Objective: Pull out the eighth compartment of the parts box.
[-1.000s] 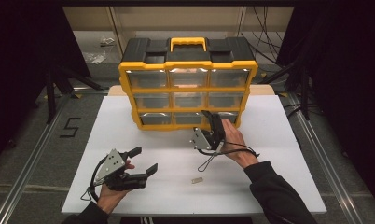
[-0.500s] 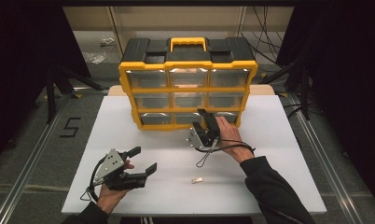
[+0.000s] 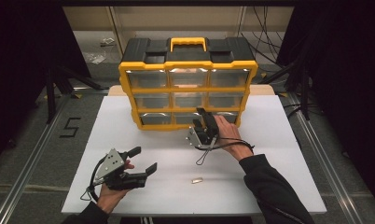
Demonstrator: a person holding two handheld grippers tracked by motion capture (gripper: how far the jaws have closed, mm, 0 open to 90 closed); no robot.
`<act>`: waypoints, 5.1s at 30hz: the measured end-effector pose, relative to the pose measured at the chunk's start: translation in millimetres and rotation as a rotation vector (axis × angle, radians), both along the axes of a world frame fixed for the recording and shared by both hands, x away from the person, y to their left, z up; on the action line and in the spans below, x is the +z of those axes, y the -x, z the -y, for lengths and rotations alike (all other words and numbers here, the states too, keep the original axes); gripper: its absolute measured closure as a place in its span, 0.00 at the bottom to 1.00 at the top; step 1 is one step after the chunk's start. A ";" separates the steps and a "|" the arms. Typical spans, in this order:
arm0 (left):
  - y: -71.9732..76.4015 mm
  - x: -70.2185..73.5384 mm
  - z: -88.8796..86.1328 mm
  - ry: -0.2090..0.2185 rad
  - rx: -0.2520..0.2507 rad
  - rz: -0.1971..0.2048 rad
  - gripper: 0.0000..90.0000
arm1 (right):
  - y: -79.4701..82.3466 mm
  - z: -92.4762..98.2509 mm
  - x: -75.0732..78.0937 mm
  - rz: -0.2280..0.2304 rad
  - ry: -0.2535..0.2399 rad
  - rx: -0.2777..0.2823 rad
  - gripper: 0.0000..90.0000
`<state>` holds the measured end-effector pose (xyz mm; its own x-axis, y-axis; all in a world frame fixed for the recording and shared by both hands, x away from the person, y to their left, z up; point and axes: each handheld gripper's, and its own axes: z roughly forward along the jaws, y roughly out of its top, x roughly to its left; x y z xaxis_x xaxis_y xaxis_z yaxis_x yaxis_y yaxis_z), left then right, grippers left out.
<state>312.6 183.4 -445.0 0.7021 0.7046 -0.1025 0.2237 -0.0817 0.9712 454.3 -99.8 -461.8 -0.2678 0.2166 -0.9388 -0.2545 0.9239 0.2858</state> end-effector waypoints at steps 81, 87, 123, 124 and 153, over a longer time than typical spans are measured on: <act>-1.1 -0.6 -0.4 -0.004 -0.001 -0.019 0.19 | 7.5 -1.9 -13.9 0.115 0.171 0.025 0.85; -1.2 -0.6 -0.5 -0.005 0.001 -0.018 0.20 | 10.0 -2.2 -13.8 0.118 0.178 0.030 0.85; -0.6 -0.1 -0.3 -0.006 0.010 -0.011 0.20 | 35.0 1.9 -14.0 0.118 0.203 0.075 0.86; -0.6 0.0 -0.3 -0.008 0.009 -0.010 0.20 | 36.0 2.0 -13.9 0.120 0.204 0.072 0.86; -1.3 -0.4 0.1 -0.011 0.007 -0.013 0.20 | 52.8 5.9 -14.8 0.113 0.205 0.096 0.86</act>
